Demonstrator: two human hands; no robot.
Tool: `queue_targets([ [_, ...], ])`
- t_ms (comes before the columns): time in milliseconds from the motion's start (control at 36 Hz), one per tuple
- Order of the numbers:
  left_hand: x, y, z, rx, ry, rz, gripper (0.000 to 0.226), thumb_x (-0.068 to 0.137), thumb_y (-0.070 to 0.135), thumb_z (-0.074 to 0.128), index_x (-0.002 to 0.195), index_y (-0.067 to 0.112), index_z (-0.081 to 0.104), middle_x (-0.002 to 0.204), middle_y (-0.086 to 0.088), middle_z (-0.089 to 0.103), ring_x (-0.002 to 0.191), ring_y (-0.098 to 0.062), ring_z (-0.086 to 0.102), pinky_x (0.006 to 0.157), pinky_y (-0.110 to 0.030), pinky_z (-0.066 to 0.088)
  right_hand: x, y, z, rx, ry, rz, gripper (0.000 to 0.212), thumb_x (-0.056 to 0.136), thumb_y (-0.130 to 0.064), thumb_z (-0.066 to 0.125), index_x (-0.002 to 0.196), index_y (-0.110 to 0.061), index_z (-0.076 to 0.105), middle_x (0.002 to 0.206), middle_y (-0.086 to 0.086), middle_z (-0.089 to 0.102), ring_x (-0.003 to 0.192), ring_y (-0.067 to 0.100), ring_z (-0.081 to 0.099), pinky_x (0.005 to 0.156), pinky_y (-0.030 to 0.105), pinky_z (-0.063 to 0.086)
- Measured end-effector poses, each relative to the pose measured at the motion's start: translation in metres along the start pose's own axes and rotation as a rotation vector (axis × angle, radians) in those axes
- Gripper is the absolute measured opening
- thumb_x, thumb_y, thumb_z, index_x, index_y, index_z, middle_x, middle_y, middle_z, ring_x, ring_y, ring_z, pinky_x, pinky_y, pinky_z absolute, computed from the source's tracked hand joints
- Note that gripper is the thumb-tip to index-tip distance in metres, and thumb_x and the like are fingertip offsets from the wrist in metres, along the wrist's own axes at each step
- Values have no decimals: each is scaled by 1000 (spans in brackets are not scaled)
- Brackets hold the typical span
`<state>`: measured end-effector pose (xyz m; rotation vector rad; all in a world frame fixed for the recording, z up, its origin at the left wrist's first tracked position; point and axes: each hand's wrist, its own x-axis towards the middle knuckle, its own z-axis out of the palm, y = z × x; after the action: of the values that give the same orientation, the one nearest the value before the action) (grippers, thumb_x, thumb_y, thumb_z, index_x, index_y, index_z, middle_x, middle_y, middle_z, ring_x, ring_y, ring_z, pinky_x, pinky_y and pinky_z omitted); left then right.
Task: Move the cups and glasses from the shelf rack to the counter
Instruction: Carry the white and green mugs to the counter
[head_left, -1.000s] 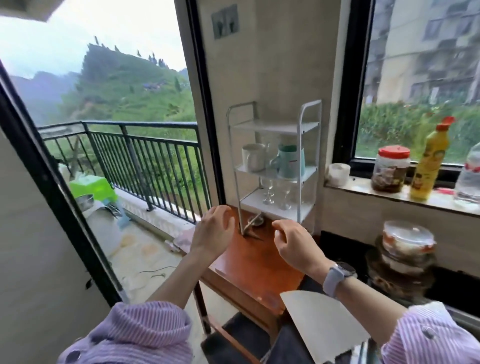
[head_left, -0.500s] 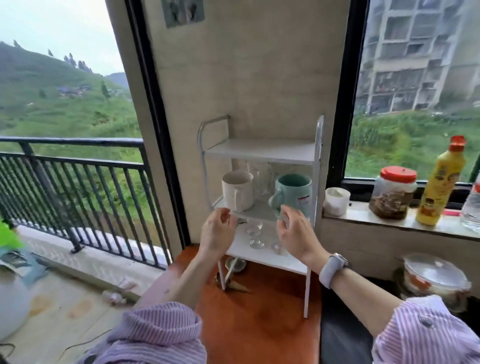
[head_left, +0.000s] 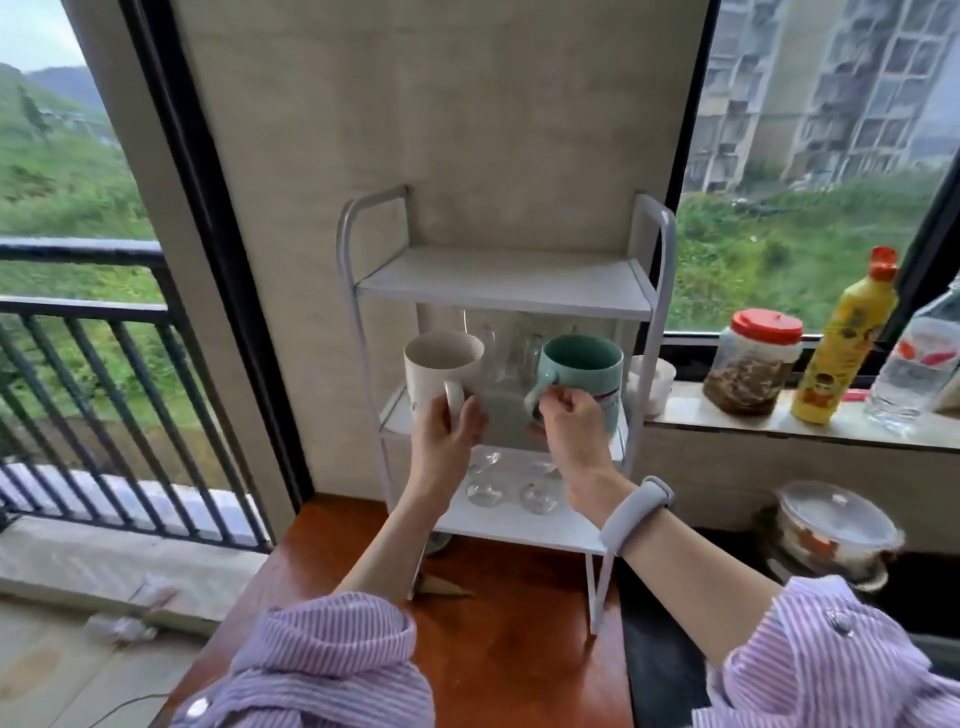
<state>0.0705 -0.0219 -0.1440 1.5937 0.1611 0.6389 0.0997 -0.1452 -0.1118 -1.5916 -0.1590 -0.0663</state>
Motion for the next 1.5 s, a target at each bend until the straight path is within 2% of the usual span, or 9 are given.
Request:
queue_targets([
  [139,4,-3,-2,100,-24,84,19,95,15,45,76,18,43,64,-2,49,57,-10,49,56,-25,48,1,3,14,177,84,19,20,89,-1,44,73,-12,52,68,-2,53,63,4,51,54,6,44],
  [389,5,-5,-2,167,-30,138,20,96,12,40,78,21,39,68,-2,43,60,-12,42,51,-18,40,5,17,11,-98,76,-59,19,85,-13,56,66,-14,54,63,-1,54,61,13,47,60,25,37],
  [667,4,-6,1,158,-13,161,7,97,13,39,96,7,40,79,-4,47,67,-12,45,57,-17,42,3,20,-5,-114,64,-43,9,91,-17,48,90,-12,55,71,-3,64,73,14,63,69,32,51],
  [778,4,-5,2,175,13,154,16,97,14,40,104,0,43,80,-5,47,69,-13,46,57,-17,42,6,17,0,-85,98,-8,14,89,-13,47,77,-10,53,67,3,56,64,16,55,58,22,46],
  [861,5,-6,2,188,20,150,20,97,15,40,106,-3,42,79,-2,47,70,-12,46,62,-23,42,9,16,0,-117,144,-24,15,89,-18,51,79,-7,54,76,9,57,73,24,55,68,36,50],
  [1028,4,-8,1,193,26,170,12,98,17,38,96,5,43,73,3,47,67,-9,46,55,-6,41,1,20,-8,-201,169,-98,20,94,-24,44,87,-7,51,87,13,58,77,25,53,61,27,36],
  [1194,-17,-8,0,225,40,187,20,98,25,37,81,16,42,64,6,49,56,-1,49,49,-11,38,-24,26,-24,-171,147,-172,22,94,-25,46,85,-7,52,80,10,57,78,29,55,73,46,47],
  [1389,-66,-3,-8,186,48,201,24,96,27,39,78,13,46,64,-4,47,55,-5,43,51,-18,39,-71,38,-44,-186,96,-284,20,92,-27,50,73,-24,51,63,0,55,57,8,51,53,21,44],
  [1500,-100,-2,-11,184,56,202,24,95,23,42,73,15,45,60,1,44,52,-2,42,47,-13,37,-103,47,-62,-189,104,-301,16,91,-24,51,76,-18,55,67,14,59,61,24,54,53,33,46],
])
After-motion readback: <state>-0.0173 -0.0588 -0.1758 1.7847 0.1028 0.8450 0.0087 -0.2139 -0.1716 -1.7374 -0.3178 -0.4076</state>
